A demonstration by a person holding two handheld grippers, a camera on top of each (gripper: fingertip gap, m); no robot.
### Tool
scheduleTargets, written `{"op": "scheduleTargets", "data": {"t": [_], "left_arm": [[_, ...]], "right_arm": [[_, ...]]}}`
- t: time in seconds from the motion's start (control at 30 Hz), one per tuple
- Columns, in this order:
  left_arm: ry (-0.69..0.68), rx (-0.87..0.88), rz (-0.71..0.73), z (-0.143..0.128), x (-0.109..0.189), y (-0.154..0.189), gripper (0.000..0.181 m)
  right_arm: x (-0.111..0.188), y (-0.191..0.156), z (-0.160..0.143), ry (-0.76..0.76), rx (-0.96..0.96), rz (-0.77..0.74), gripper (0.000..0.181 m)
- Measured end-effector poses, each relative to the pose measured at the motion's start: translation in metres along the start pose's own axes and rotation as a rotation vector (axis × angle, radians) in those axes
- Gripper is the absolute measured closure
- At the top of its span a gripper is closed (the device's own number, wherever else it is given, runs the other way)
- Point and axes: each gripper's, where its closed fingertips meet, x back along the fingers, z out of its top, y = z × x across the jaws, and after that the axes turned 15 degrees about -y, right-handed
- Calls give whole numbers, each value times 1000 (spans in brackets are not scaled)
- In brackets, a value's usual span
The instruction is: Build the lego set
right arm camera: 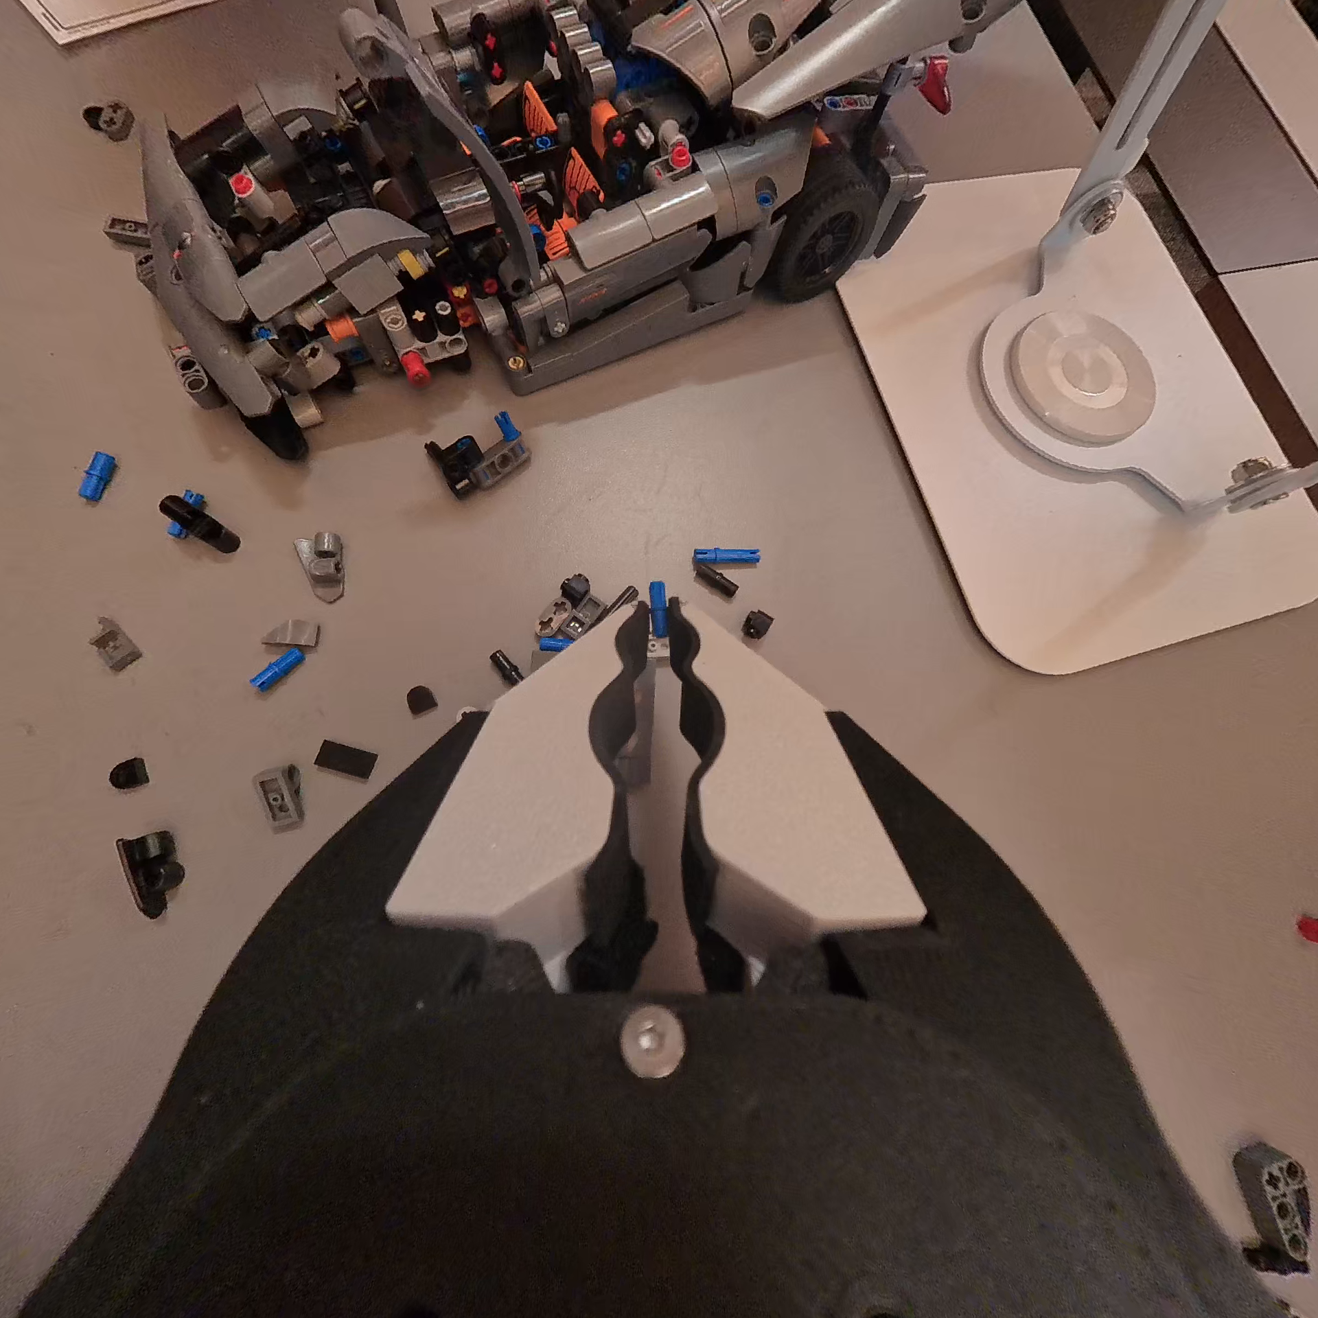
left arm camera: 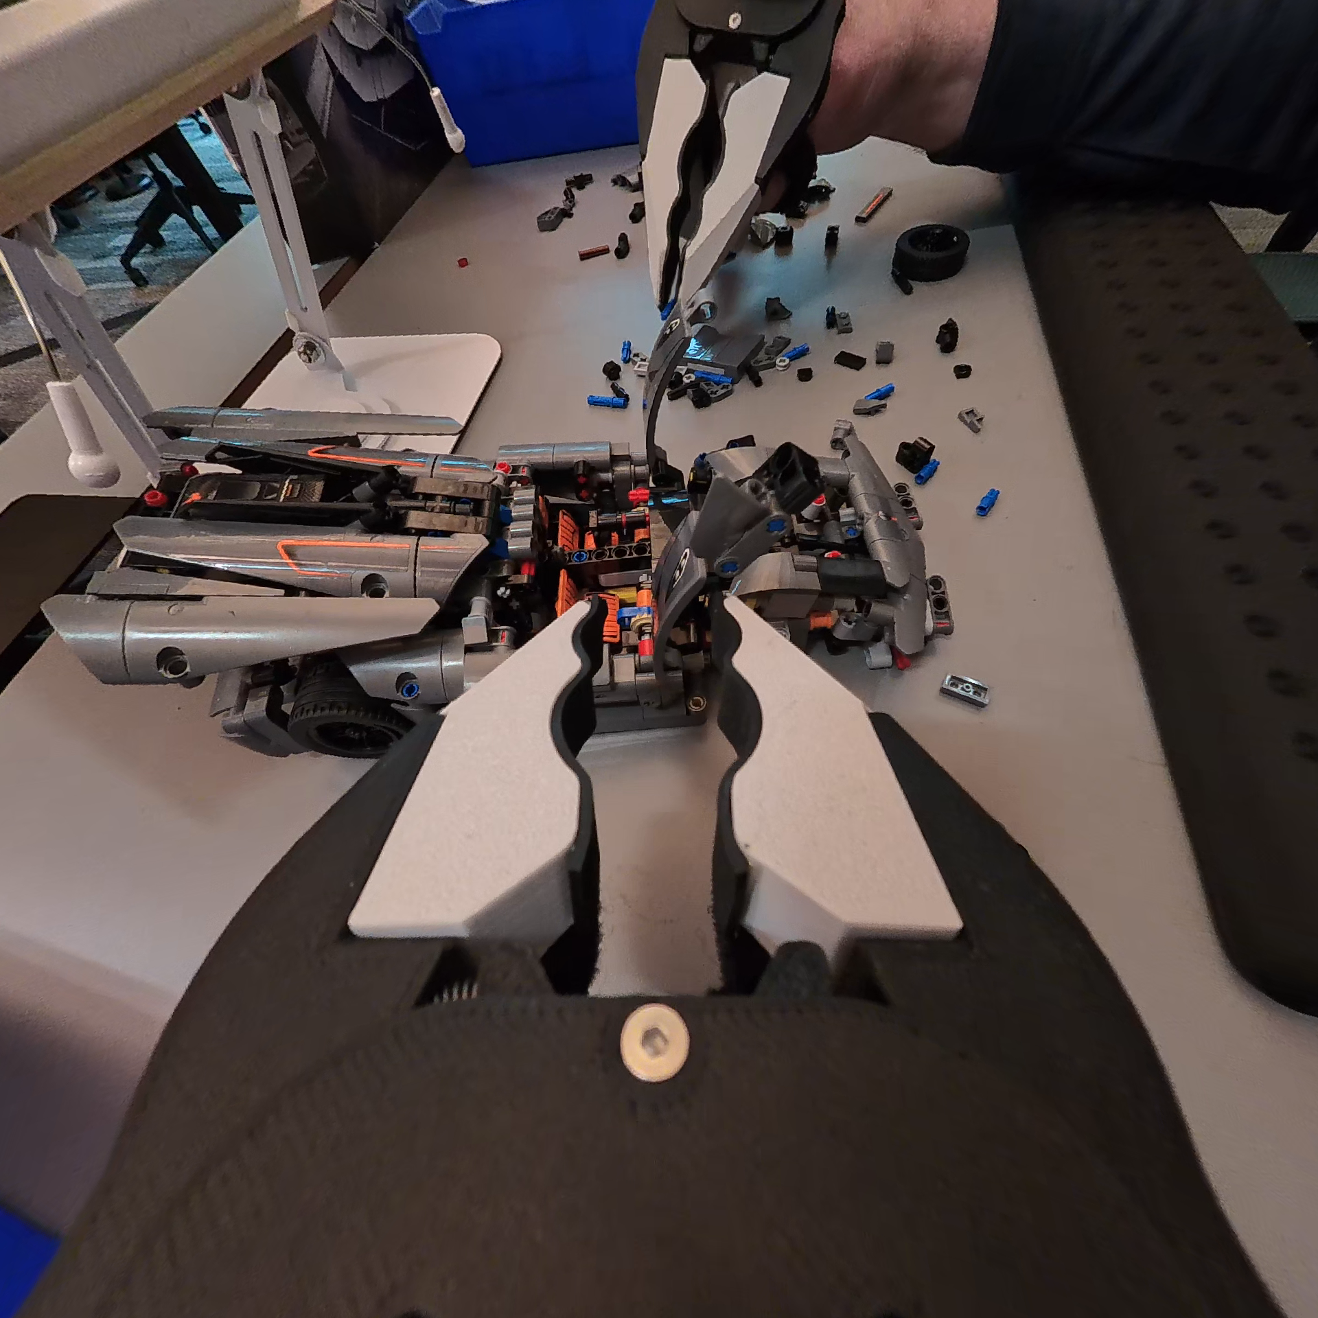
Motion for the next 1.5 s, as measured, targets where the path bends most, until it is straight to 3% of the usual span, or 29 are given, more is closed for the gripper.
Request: {"op": "scheduleTargets", "data": {"t": [0.5, 0.8, 1.03, 1.37, 1.5], "left_arm": [[9, 6, 0, 0, 2, -1, 155], [9, 3, 0, 0, 2, -1, 155], [7, 6, -6, 0, 0, 0, 155], [8, 2, 0, 0, 1, 0, 155], [9, -1, 2, 1, 2, 0, 155]], "right_arm": [[8, -5, -3, 7, 14, 36, 179], [15, -66, -19, -95, 207, 221, 179], [-7, -105, -29, -201, 339, 279, 179], [-10, -94, -29, -244, 327, 190, 167], [-5, -94, -30, -234, 285, 178, 173]]}}
